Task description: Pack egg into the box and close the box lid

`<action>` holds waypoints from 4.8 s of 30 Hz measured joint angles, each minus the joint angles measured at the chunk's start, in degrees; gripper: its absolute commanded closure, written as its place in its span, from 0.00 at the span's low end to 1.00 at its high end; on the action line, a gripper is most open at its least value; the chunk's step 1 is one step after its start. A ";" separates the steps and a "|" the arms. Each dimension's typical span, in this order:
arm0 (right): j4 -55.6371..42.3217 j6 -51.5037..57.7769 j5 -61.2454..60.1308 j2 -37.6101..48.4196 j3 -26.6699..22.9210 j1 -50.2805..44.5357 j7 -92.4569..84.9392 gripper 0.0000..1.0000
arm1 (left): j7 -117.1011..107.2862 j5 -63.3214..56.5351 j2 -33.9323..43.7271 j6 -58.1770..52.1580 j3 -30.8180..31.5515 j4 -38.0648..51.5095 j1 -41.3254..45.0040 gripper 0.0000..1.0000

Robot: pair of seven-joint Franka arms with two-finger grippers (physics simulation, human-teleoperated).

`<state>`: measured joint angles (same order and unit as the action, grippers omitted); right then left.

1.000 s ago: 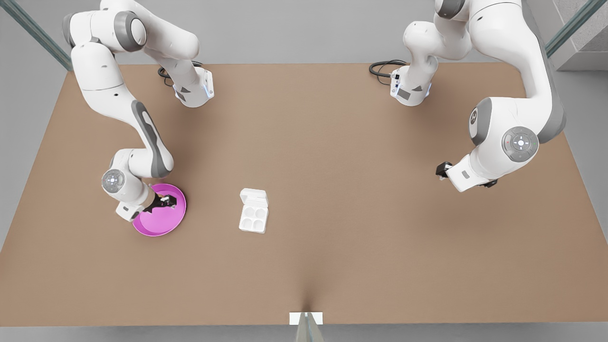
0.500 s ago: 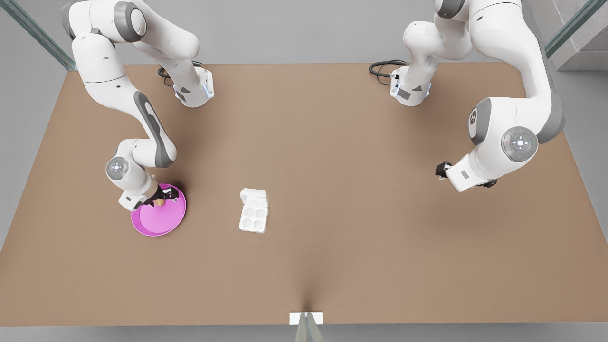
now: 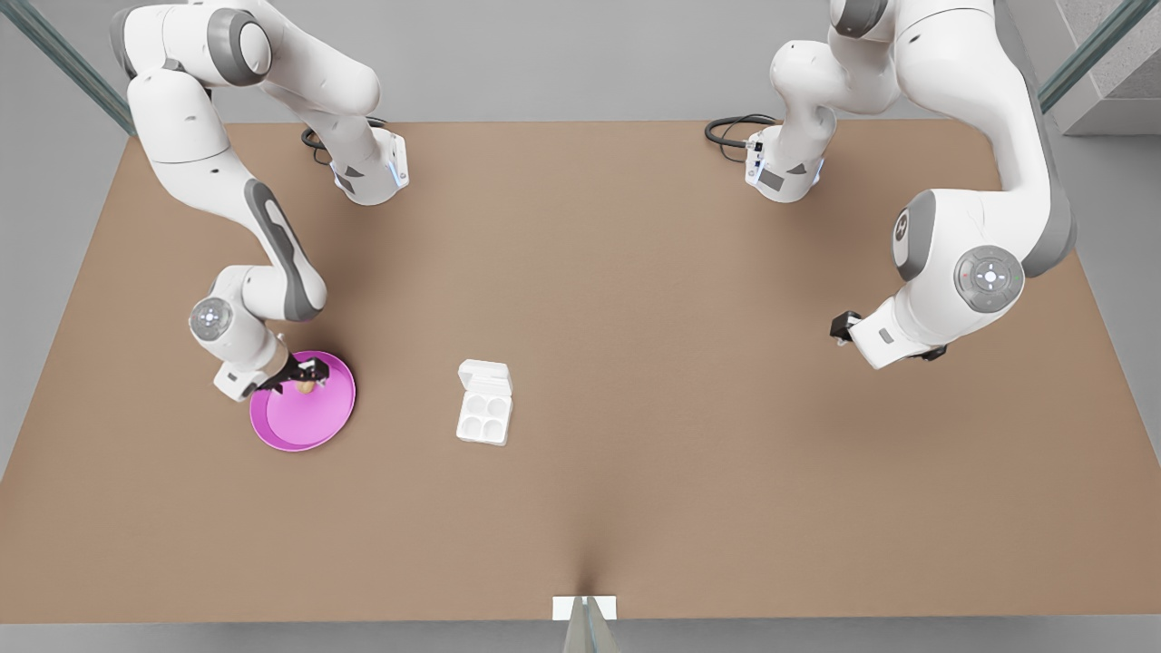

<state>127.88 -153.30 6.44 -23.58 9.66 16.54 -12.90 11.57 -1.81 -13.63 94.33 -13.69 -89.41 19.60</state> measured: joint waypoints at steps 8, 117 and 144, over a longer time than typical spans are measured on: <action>0.28 -1.95 0.00 -0.44 0.00 -0.02 -0.16 0.00 | 0.02 0.00 -0.22 0.13 0.00 0.00 0.08 0.00; -65.09 72.81 6.52 -2.34 12.02 -0.77 22.78 0.00 | -80.60 -2.73 -42.38 48.70 36.99 17.40 16.10 0.79; -65.01 72.17 7.88 -2.34 12.56 -1.80 21.59 0.00 | -86.10 -2.84 -45.31 52.75 34.78 22.38 15.41 0.79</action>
<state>62.87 -81.13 14.32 -25.92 22.22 14.74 8.69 -74.53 -4.65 -58.94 147.07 21.09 -67.03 35.01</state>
